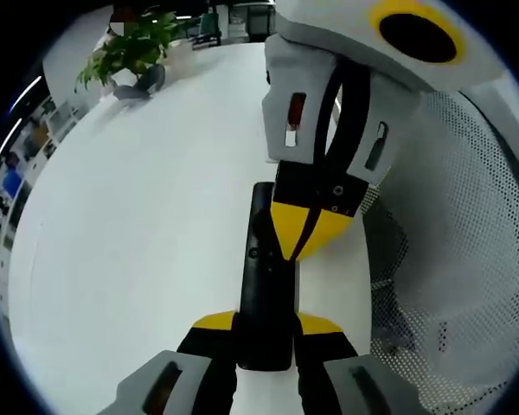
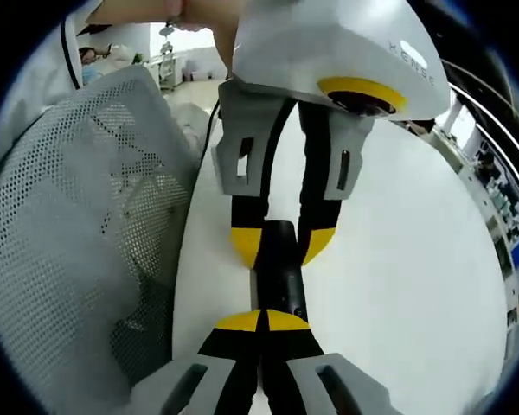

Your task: Press the specified remote control buttons in sequence, fully releasing each button before pressing the next.

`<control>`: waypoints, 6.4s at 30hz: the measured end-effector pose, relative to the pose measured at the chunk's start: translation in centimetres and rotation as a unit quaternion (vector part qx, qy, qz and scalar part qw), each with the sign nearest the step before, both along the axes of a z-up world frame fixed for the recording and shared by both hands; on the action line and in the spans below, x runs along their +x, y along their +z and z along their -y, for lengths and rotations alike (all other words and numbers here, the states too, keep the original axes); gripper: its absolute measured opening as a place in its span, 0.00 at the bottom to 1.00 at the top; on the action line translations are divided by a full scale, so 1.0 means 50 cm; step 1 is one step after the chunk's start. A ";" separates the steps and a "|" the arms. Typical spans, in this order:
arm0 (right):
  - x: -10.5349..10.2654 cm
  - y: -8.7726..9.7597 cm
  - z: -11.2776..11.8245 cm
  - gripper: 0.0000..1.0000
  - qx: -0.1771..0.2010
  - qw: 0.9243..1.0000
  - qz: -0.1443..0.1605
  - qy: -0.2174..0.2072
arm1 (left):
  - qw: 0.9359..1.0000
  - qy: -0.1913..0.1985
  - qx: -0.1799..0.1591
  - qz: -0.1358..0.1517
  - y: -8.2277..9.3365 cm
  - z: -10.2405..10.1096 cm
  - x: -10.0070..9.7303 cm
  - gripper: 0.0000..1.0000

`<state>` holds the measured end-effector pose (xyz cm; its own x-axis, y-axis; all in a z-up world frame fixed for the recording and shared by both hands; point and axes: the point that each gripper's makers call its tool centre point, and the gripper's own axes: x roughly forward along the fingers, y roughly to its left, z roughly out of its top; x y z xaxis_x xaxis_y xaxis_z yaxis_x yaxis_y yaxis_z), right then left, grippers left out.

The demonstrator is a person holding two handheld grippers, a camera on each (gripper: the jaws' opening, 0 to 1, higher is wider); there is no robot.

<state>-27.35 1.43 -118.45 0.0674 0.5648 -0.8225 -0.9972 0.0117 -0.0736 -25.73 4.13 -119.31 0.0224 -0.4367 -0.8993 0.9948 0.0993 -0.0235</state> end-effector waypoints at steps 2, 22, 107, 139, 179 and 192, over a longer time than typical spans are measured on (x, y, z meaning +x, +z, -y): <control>0.000 0.002 0.000 0.00 0.016 0.999 -0.033 -0.034 | 1.000 0.003 -0.001 0.000 0.000 0.000 0.000 0.24; 0.031 0.002 0.005 0.00 -0.022 0.999 -0.033 -0.013 | 1.000 -0.001 -0.012 0.008 0.000 0.001 -0.002 0.24; 0.058 -0.015 0.003 0.00 -0.037 0.997 -0.064 0.024 | 0.999 0.007 -0.031 0.005 0.002 0.004 0.000 0.24; 0.053 0.006 -0.006 0.00 0.030 0.993 -0.098 -0.052 | 0.996 0.021 -0.090 0.011 0.003 0.001 0.001 0.24; 0.029 0.009 -0.030 0.00 -0.004 0.999 -0.050 -0.003 | 0.989 0.015 -0.147 0.012 0.004 0.001 0.000 0.24; 0.027 -0.004 -0.037 0.00 -0.066 0.995 0.005 0.080 | 0.991 0.009 -0.136 0.014 0.005 0.003 -0.002 0.24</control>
<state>-25.98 3.27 -118.64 -0.0057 0.4567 -0.8896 -0.9848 -0.1571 -0.0743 -25.82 3.97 -119.05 0.0566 -0.6622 -0.7472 0.9935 0.1116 -0.0237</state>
